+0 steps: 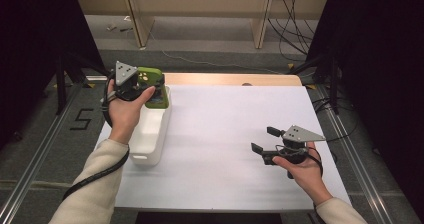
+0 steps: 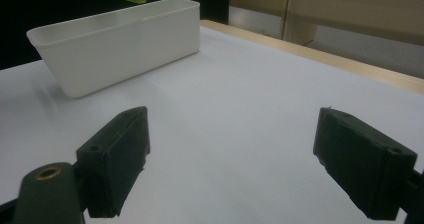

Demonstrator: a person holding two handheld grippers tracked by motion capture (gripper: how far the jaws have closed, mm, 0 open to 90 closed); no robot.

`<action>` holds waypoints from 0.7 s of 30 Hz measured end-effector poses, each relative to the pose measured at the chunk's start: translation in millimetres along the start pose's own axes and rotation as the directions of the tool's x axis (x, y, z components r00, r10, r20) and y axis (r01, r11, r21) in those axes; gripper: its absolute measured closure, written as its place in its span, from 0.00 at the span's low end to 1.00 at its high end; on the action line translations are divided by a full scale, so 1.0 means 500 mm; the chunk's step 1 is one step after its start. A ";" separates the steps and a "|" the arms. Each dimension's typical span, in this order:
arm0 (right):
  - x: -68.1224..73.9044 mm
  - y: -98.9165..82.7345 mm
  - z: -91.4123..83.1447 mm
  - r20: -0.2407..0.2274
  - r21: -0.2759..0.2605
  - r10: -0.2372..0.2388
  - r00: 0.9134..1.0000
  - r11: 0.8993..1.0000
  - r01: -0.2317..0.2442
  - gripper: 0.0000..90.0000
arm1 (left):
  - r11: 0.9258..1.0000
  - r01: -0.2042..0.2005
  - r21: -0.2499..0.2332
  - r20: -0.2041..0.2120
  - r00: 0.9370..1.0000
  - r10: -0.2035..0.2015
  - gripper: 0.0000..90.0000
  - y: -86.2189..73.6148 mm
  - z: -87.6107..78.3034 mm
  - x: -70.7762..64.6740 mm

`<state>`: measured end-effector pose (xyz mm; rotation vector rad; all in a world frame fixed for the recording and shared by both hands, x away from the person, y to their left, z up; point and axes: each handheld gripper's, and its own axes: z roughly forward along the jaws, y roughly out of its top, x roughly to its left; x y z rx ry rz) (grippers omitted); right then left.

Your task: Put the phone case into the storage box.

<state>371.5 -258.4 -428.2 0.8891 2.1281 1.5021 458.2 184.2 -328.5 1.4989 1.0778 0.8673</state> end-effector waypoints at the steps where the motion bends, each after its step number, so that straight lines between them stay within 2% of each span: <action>1: 0.000 0.000 0.000 -0.001 0.000 0.000 1.000 1.000 0.000 0.18 | 1.000 0.000 0.002 0.000 1.000 0.000 0.18 -0.001 0.002 0.000; 21: -0.001 -0.001 0.001 -0.002 0.001 0.001 1.000 1.000 -0.001 0.18 | 1.000 -0.003 0.017 -0.006 1.000 0.003 0.18 -0.007 0.032 0.019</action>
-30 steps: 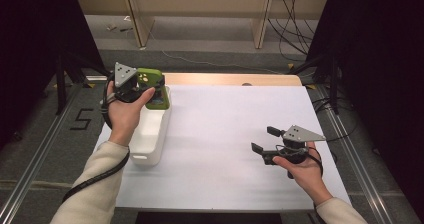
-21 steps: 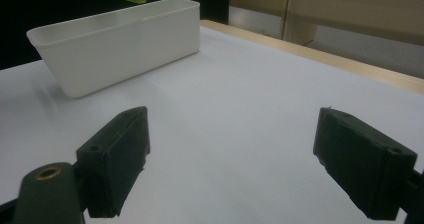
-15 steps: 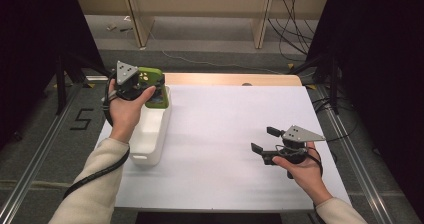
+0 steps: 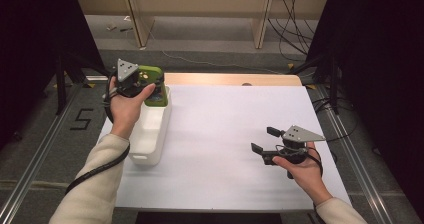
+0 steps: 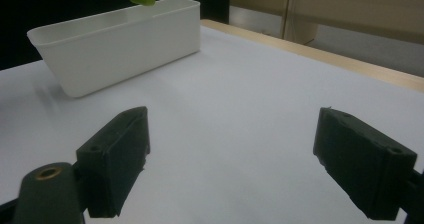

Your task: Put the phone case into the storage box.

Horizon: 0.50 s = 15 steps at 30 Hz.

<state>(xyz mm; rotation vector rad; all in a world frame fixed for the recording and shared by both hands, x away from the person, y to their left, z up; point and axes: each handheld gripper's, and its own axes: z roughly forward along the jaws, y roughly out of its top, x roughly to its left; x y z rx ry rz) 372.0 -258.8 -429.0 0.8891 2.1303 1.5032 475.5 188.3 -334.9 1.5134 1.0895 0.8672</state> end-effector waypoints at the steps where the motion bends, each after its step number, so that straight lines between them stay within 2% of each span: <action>1: 0.000 0.000 0.000 -0.001 -0.002 0.002 1.000 1.000 -0.002 0.18 | 1.000 0.000 0.000 0.001 1.000 0.000 0.18 0.000 0.002 0.000; 15: 0.001 -0.001 0.001 -0.003 0.002 0.000 1.000 1.000 0.000 0.18 | 1.000 0.003 0.010 -0.007 1.000 -0.003 0.18 0.000 0.017 0.009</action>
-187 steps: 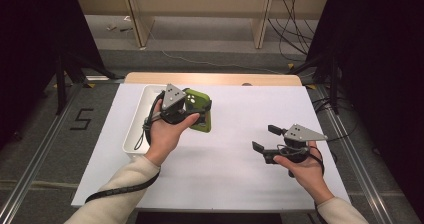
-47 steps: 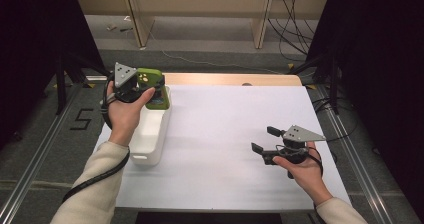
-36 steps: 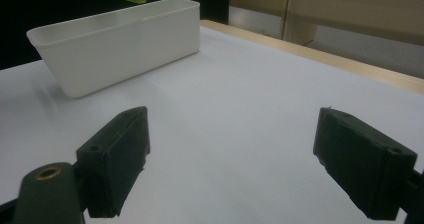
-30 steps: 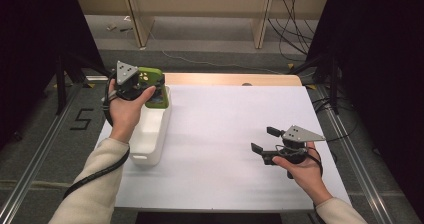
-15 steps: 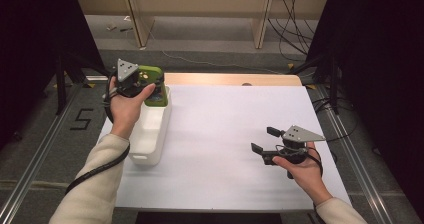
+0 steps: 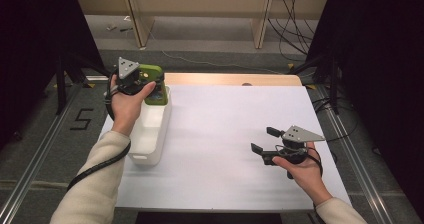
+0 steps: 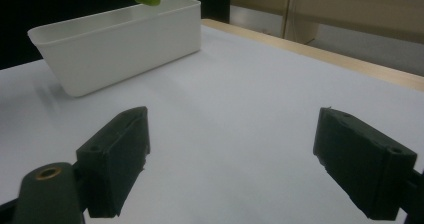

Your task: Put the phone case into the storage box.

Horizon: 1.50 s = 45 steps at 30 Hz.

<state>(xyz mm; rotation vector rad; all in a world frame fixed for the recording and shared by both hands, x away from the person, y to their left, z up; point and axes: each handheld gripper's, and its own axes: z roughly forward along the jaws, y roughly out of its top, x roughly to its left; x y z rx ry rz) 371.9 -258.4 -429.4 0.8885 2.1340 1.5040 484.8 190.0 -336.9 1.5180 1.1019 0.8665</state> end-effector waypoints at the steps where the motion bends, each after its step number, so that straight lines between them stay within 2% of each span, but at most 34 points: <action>1: 0.000 0.000 0.000 0.000 0.000 0.000 1.000 1.000 0.000 0.18 | 1.000 0.000 0.001 0.000 1.000 0.000 0.18 0.000 0.001 0.001; 45: 0.000 -0.001 0.001 -0.001 -0.003 0.002 1.000 1.000 -0.002 0.18 | 0.999 0.009 0.032 -0.011 1.000 -0.009 0.18 0.000 0.048 0.031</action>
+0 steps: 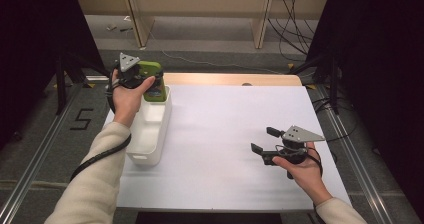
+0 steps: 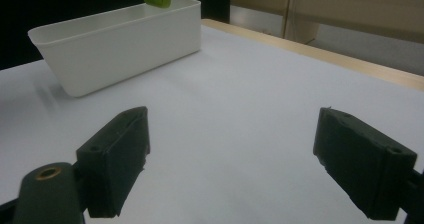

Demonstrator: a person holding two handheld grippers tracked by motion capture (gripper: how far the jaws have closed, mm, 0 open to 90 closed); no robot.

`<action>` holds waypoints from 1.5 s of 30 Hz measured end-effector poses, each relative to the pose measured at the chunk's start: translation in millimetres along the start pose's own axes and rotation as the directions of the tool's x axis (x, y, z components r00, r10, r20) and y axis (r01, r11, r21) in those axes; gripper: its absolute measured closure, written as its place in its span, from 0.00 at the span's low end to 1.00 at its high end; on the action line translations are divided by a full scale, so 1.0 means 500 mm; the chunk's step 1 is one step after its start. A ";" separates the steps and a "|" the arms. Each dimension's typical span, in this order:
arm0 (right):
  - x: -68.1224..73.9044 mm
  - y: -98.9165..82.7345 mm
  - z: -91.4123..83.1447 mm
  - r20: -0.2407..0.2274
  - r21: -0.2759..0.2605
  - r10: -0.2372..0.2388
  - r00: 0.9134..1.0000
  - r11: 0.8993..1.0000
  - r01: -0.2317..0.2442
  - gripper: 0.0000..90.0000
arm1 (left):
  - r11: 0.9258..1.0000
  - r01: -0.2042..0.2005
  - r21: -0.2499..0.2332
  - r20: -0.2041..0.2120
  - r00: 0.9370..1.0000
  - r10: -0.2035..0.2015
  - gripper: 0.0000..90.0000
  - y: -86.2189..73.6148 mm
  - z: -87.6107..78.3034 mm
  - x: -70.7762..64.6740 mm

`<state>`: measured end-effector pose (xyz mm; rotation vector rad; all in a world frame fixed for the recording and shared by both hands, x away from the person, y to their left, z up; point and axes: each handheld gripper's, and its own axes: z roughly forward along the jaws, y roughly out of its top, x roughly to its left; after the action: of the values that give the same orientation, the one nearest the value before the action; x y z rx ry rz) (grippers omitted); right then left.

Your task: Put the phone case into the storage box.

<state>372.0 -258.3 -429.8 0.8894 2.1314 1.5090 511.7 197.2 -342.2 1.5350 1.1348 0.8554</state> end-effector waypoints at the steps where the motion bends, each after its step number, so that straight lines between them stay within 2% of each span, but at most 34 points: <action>1: 0.000 0.000 0.000 0.001 -0.001 0.000 1.000 1.000 0.000 0.18 | 1.000 0.002 0.000 -0.001 1.000 -0.002 0.18 0.000 0.001 0.001; 17: 0.000 -0.001 0.001 0.000 0.003 -0.002 1.000 1.000 0.002 0.18 | 1.000 0.004 0.000 0.006 1.000 -0.004 0.18 -0.002 0.014 0.006; 45: 0.000 -0.002 0.001 0.000 0.008 0.000 1.000 1.000 0.000 0.18 | 1.000 0.005 0.014 -0.012 1.000 -0.005 0.18 -0.003 0.039 0.019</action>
<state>372.0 -258.3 -430.7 0.8922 2.1388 1.5020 532.3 200.3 -348.8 1.5405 1.1547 0.8556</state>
